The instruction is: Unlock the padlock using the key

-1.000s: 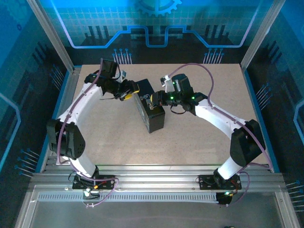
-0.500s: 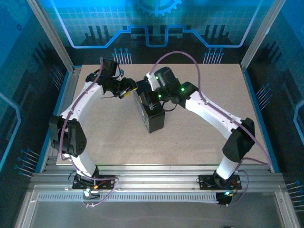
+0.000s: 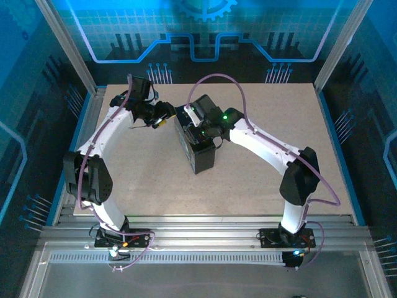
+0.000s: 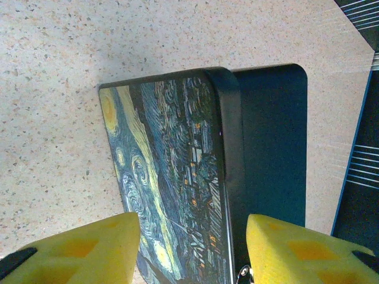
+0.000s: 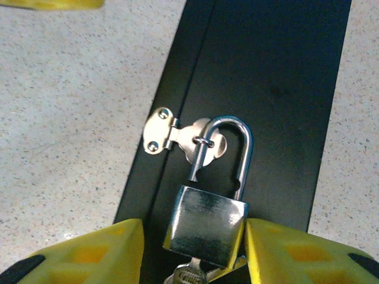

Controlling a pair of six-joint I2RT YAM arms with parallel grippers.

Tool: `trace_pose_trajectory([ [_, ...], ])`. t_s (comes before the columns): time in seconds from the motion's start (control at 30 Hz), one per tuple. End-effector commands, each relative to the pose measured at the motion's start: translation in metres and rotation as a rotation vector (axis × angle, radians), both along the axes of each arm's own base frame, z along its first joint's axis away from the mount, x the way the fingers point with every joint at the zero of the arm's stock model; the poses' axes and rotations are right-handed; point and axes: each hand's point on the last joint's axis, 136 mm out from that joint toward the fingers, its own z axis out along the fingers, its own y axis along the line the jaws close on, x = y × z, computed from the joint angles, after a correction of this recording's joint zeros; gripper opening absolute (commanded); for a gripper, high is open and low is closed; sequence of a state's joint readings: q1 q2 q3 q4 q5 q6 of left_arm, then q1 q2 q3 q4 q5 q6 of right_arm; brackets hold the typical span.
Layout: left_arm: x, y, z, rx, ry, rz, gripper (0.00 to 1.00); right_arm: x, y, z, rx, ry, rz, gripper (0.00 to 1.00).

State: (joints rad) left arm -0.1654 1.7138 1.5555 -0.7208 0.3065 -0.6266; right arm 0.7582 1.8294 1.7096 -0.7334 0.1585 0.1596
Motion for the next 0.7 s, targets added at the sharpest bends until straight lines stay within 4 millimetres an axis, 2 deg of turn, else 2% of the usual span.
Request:
trace_pose_trajectory([
  [0.0, -0.003, 0.005, 0.013, 0.016, -0.031, -0.004, 0.51, -0.002, -0.004, -0.004, -0.053, 0.005, 0.001, 0.50],
  [0.13, -0.003, 0.004, 0.014, 0.011, -0.032, -0.005, 0.51, 0.000, -0.006, -0.008, -0.068, 0.006, -0.001, 0.51],
  [0.3, -0.004, 0.004, 0.014, 0.012, -0.034, -0.009, 0.51, 0.004, -0.006, -0.011, -0.018, 0.026, -0.013, 0.29],
  [0.4, -0.005, 0.003, 0.013, 0.011, -0.030, -0.023, 0.51, 0.003, -0.006, -0.002, 0.102, 0.061, -0.018, 0.21],
  [0.53, -0.004, 0.004, 0.008, 0.023, -0.023, -0.022, 0.51, -0.002, -0.005, 0.021, 0.302, 0.105, -0.001, 0.19],
  [0.67, -0.002, 0.002, 0.006, 0.014, -0.020, -0.021, 0.51, 0.000, -0.009, 0.033, 0.453, 0.162, -0.015, 0.18],
])
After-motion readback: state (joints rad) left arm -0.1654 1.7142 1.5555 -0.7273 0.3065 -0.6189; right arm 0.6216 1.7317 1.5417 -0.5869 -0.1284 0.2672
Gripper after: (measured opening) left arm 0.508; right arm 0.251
